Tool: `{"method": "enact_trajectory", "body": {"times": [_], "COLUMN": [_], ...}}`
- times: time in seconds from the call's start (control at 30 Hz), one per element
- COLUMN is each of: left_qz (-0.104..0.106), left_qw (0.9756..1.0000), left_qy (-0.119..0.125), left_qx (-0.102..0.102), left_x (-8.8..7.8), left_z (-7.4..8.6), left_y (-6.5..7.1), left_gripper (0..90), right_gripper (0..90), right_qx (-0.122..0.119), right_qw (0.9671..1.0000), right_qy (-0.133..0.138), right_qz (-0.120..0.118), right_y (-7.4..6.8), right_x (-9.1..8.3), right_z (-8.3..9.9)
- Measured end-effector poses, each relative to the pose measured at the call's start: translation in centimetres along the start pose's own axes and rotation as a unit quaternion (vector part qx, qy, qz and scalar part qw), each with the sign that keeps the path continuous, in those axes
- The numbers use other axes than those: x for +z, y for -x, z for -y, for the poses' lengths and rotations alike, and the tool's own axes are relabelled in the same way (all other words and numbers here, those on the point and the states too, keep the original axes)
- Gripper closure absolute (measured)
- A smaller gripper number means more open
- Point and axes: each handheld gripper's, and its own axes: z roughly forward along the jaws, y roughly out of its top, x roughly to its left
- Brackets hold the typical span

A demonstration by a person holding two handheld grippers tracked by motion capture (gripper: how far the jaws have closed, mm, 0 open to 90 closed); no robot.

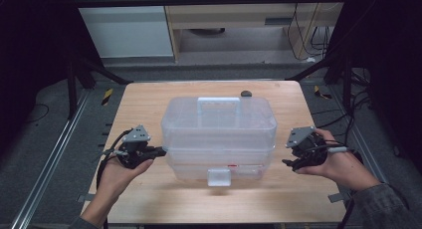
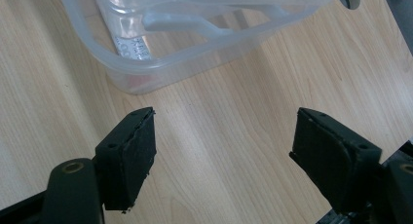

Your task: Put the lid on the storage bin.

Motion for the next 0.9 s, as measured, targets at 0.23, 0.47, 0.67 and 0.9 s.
{"method": "enact_trajectory", "body": {"times": [0.23,0.47,0.67,0.9], "left_qz": [0.001,0.002,-0.021,-0.082], "left_qw": [1.0,0.9998,0.9995,0.9959], "left_qy": [-0.006,-0.017,-0.021,-0.035], "left_qx": [0.001,0.008,-0.014,-0.014], "left_x": [0.2,0.3,0.0,-0.3], "left_z": [0.3,0.4,1.3,1.3], "left_y": [0.0,-0.2,-1.9,-4.3], "left_gripper": [89.7,89.8,89.9,89.9], "right_gripper": [23.2,22.9,20.5,20.4], "right_qx": [0.018,0.03,0.057,0.078], "right_qw": [0.9997,0.9992,0.9972,0.9951], "right_qy": [-0.006,-0.009,-0.013,-0.024], "right_qz": [0.015,0.024,0.046,0.056], "right_y": [0.6,1.3,2.1,3.1], "right_x": [1.0,1.6,2.6,4.2], "right_z": [0.5,0.7,1.0,1.3]}}
